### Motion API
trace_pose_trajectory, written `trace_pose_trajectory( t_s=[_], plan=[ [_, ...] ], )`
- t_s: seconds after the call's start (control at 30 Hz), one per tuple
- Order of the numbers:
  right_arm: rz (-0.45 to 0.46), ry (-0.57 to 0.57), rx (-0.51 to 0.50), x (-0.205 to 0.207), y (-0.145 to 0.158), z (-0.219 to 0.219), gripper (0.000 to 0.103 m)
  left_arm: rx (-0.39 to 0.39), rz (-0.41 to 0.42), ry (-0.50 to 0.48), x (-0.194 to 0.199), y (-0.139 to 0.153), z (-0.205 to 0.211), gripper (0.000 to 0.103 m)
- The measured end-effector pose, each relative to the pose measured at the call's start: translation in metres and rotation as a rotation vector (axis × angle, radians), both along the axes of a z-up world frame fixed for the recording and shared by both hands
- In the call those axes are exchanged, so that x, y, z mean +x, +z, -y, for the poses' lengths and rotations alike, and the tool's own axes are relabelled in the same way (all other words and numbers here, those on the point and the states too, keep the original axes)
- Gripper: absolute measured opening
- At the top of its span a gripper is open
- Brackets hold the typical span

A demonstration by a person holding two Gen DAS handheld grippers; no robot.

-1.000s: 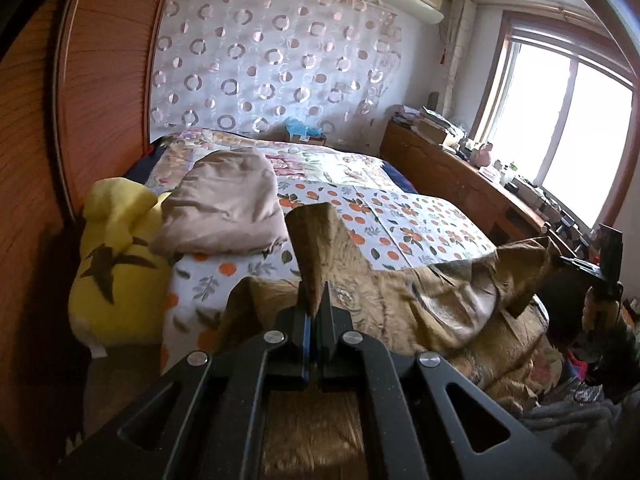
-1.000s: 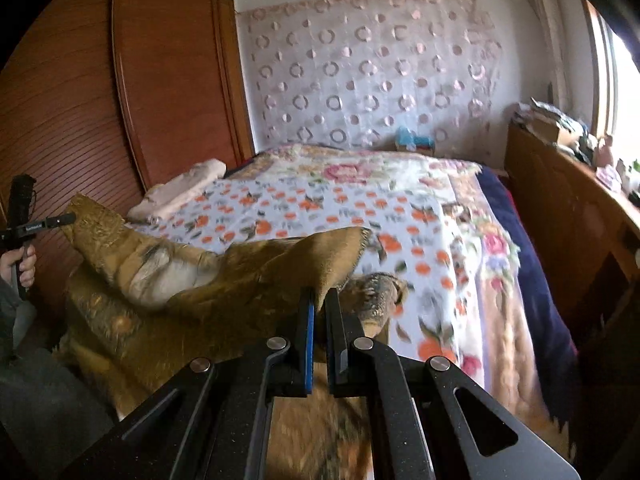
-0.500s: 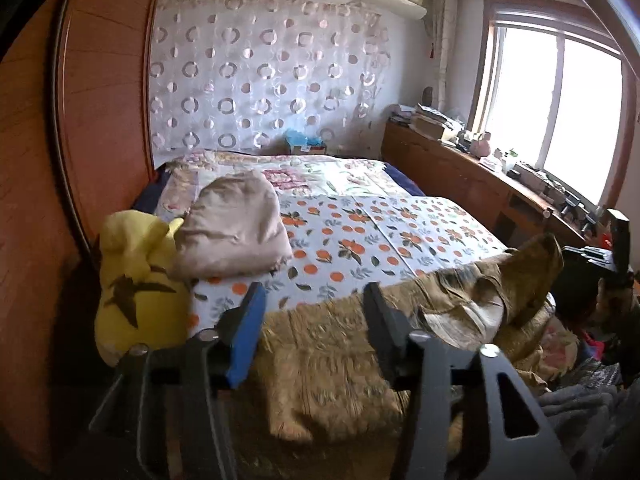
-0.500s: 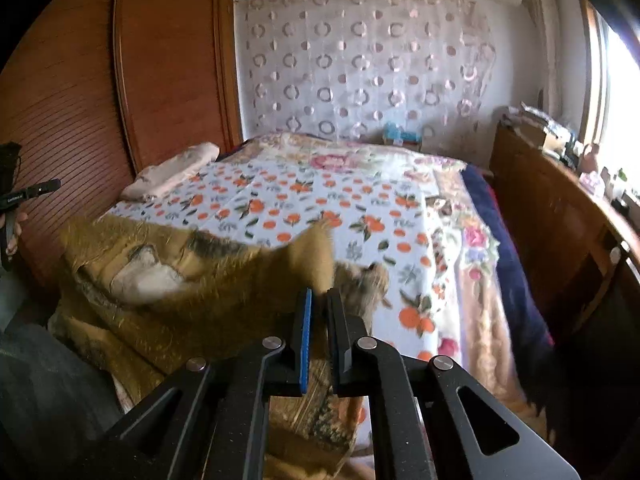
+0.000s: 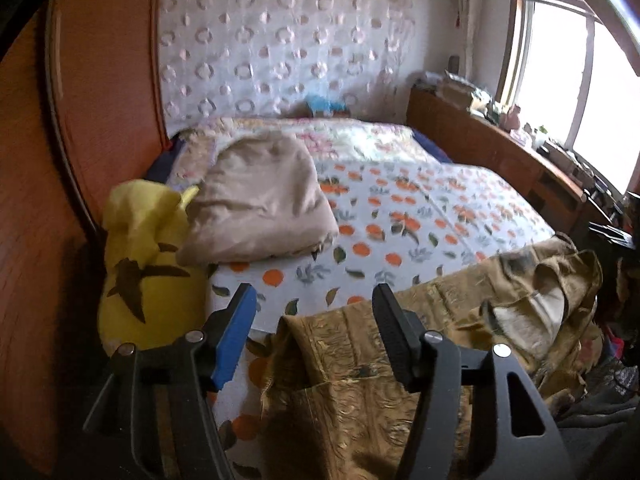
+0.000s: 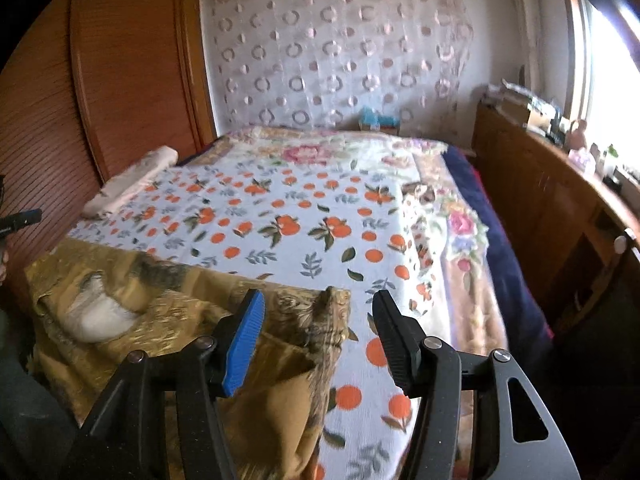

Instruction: Fold small clothes

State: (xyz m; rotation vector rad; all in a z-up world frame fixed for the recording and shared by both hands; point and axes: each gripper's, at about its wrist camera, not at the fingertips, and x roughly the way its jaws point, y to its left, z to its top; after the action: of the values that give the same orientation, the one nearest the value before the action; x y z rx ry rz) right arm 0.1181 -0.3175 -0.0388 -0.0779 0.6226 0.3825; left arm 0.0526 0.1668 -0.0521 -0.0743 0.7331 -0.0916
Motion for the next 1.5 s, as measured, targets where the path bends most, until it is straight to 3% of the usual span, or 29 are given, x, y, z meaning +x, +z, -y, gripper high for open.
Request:
trace_pose_trajectory(
  t_s=[0.37,0.57,0.73,0.8,0.83,0.87,0.9,0.97,1.1,1.27,1.5],
  plan=[
    [-0.156,0.039,-0.003,0.049,-0.008,-0.017,0.058,0.010,-0.157,-0.023,0.037,-0.045,-0.004,0.061],
    [-0.199,0.041,-0.040,0.061,-0.015,-0.022,0.058,0.031,-0.230,-0.036,0.046,-0.063,0.000,0.061],
    [-0.194,0.064,-0.040,0.060,-0.011,-0.029,0.058,0.075,-0.237,-0.048,0.046,-0.065,0.008,0.061],
    [-0.188,0.088,-0.041,0.056,-0.011,-0.031,0.047,0.100,-0.234,-0.067,0.045,-0.065,0.014,0.050],
    [-0.189,0.103,-0.033,0.055,-0.011,-0.032,0.032,0.094,-0.232,-0.084,0.044,-0.064,0.016,0.045],
    [-0.199,0.129,-0.009,0.052,-0.010,-0.032,0.015,0.088,-0.231,-0.095,0.043,-0.063,0.017,0.031],
    [-0.185,0.142,0.003,0.047,-0.009,-0.032,0.014,0.078,-0.231,-0.107,0.042,-0.062,0.018,0.019],
    [-0.133,0.150,0.003,0.034,-0.003,-0.032,0.010,0.026,-0.227,-0.144,0.037,-0.059,0.019,0.011],
    [0.014,0.159,0.018,-0.013,0.044,-0.029,0.009,-0.001,-0.121,-0.164,0.014,-0.026,0.022,0.008],
    [0.195,0.178,0.075,-0.071,0.124,-0.014,0.009,-0.038,0.113,-0.175,-0.030,0.063,0.028,0.007],
    [0.459,0.177,0.151,-0.137,0.246,0.011,0.008,0.019,0.416,-0.152,-0.074,0.181,0.042,0.007]
  ],
)
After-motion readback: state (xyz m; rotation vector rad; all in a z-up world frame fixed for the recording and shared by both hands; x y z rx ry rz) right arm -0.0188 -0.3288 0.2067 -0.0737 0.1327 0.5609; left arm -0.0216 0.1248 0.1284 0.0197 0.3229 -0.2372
